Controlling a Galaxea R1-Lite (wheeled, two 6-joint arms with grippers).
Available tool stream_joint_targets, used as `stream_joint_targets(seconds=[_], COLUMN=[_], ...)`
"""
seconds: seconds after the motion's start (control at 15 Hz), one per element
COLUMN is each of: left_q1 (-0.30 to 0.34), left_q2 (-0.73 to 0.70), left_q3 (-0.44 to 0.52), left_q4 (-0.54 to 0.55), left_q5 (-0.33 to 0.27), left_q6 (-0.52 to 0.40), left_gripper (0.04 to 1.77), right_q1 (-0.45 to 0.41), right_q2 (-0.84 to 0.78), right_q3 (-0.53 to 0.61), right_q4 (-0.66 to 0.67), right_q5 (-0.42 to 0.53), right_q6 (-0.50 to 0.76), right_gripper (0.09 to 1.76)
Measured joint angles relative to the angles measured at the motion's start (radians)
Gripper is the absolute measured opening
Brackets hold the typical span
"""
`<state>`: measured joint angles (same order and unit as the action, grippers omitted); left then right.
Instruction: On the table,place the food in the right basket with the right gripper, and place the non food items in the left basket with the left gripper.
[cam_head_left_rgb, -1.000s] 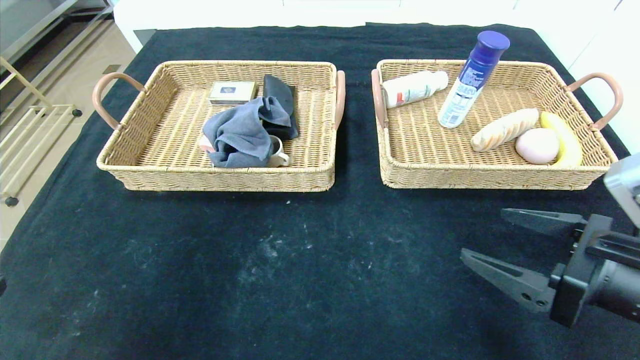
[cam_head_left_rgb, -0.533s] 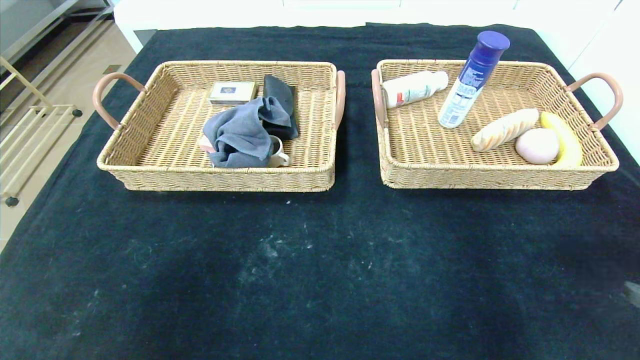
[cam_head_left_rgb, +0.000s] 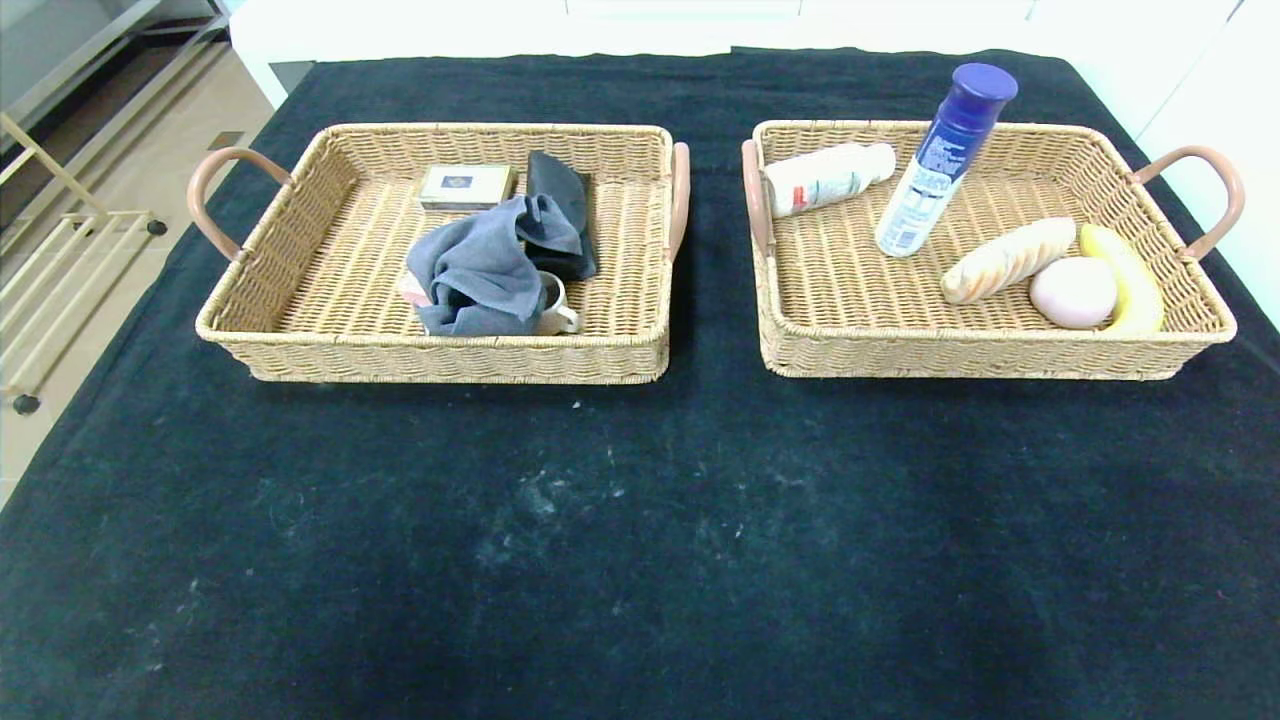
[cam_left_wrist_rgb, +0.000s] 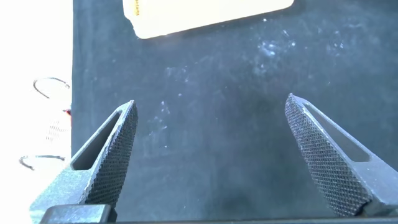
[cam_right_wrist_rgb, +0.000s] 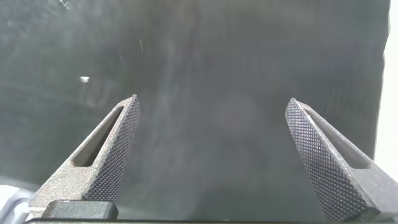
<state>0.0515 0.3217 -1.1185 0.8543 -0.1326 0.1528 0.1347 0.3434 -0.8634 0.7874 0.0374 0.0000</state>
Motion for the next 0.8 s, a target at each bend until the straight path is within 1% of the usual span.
stream_joint_targets(seconds=[0.07,0.2,0.33,0.47,0.6,0.67,0.8], left_q1=[-0.014,-0.064,-0.084,-0.079,-0.065,-0.060,-0.057], left_q2=[-0.012,-0.027,-0.046,-0.080,-0.128,-0.156,-0.213], left_q3=[0.009,0.017,0.059,0.123,0.191,0.228,0.328], left_q4=[-0.001,0.001,0.000,-0.009,-0.024,-0.038,-0.114], left_q5=[0.002,0.027,0.034,0.024,0.000,-0.018,-0.033], left_q6=[0.005,0.010,0.011,0.014,0.027,0.031,0.042], left_gripper=[1.72,1.72,1.72,1.72,1.72,1.72,1.72], right_q1=[-0.008,-0.028,-0.073,-0.129,-0.145,-0.146,-0.145], right_q2=[-0.022,-0.047,-0.064,-0.092,-0.130,-0.145,-0.176], right_q3=[0.003,-0.001,-0.008,0.038,0.086,0.101,0.138], right_q4=[0.011,0.011,0.011,0.012,0.006,-0.021,-0.149], right_q5=[0.006,0.022,0.082,0.119,0.123,0.124,0.127], right_q6=[0.029,0.003,-0.012,-0.029,-0.033,-0.033,-0.043], right_gripper=[1.71,1.71,1.71,1.71,1.71,1.71,1.71])
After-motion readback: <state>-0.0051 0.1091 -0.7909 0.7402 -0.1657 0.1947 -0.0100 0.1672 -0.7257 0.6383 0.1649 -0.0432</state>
